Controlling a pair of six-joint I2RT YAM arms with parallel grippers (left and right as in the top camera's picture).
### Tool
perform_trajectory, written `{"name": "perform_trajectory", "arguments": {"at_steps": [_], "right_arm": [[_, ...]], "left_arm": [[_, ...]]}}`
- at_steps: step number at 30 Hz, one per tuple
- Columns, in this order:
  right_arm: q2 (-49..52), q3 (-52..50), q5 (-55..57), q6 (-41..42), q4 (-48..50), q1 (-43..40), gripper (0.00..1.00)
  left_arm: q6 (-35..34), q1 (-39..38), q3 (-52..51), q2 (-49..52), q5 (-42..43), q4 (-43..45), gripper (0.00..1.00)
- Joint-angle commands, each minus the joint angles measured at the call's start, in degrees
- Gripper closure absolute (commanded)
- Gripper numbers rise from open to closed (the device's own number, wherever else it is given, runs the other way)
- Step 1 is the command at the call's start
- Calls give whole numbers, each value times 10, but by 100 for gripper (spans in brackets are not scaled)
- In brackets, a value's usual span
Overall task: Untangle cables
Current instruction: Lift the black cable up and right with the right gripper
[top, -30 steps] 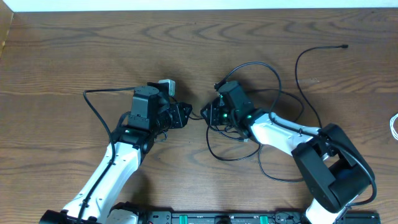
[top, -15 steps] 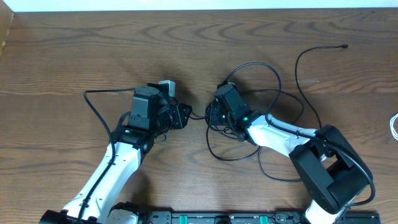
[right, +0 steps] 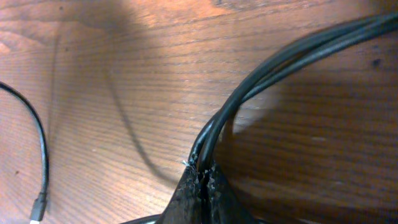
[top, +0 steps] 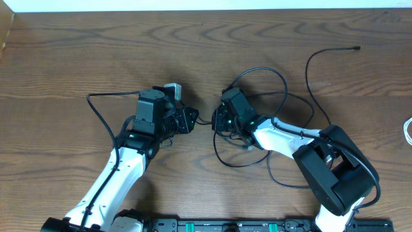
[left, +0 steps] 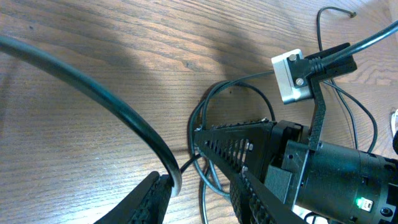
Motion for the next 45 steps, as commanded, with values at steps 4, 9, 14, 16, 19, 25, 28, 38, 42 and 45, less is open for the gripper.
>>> {"name": "perform_trajectory", "arguments": {"at_steps": [4,9,14,16,19,25,28,38,42,45], "right_arm": [[0,8,-66,1,10,-35,99],[-20,8,-215,4,59,-101,99],[-26,8,-386,63,175,-154,99],[-26,8,-410,81,209,-158,99],[-26,8,-433,122,268,-158,99],[-26,8,-466,223,383,-152,99],[-26,8,-476,268,434,-156,99],[-26,8,-481,269,454,-161,99],[-26,8,-473,236,448,-161,99],[-26,8,-457,200,411,-161,99]], "left_arm": [[3,2,5,-3,-6,0,62],[3,2,5,-3,-6,0,62],[3,2,5,-3,-5,0,62],[3,2,5,-3,-5,0,62],[3,2,5,-3,-5,0,63],[3,2,5,-3,-5,-9,67],[3,2,4,-3,-5,-15,67],[-57,2,3,-3,-5,-1,67],[-138,2,3,-3,5,29,66],[-150,2,3,-3,62,84,66]]}}
